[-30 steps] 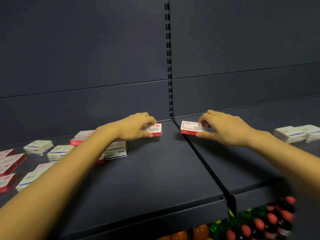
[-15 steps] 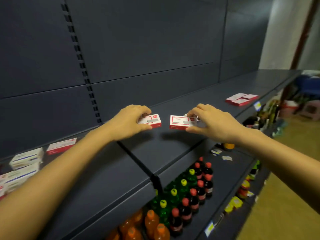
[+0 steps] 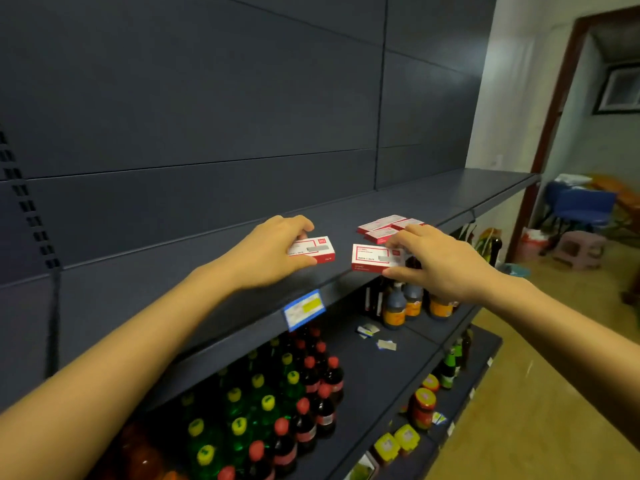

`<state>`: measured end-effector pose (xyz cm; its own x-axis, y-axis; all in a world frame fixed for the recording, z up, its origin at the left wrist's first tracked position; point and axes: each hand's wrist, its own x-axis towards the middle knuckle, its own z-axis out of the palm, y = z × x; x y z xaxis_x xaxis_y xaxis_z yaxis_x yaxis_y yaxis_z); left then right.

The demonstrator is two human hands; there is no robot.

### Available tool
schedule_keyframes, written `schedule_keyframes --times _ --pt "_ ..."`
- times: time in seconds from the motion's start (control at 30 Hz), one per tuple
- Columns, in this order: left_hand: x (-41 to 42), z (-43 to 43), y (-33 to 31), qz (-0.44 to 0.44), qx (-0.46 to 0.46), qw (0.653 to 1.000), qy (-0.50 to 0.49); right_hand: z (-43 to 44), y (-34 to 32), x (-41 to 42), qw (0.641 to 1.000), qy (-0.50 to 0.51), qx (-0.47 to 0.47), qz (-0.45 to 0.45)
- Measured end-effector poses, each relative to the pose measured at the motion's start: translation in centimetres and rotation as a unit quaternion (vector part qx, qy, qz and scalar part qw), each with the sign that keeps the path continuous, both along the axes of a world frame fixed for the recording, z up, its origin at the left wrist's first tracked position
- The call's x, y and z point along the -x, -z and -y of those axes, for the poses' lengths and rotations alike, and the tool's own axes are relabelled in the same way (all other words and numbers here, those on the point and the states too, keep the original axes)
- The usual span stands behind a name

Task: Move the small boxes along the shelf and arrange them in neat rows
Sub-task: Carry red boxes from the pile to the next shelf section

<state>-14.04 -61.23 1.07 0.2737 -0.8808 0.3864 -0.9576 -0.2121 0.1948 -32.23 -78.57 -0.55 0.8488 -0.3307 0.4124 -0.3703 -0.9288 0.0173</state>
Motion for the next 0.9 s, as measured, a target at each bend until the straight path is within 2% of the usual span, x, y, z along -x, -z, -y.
schedule_keyframes --times 0.13,0.37,0.9 --pt "2.9 5.5 0.8 -0.011 0.016 1.0 -0.017 5.7 0.5 2.5 1.0 -0.004 -0.017 -0.001" --pt "4.8 13.4 0.8 -0.04 0.013 0.998 -0.051 13.8 0.3 4.3 0.995 -0.006 -0.1 -0.001" --pt "-2.9 26.0 0.5 -0.08 -0.047 0.989 -0.116 26.8 -0.5 -3.5 0.992 -0.055 -0.114 -0.014"
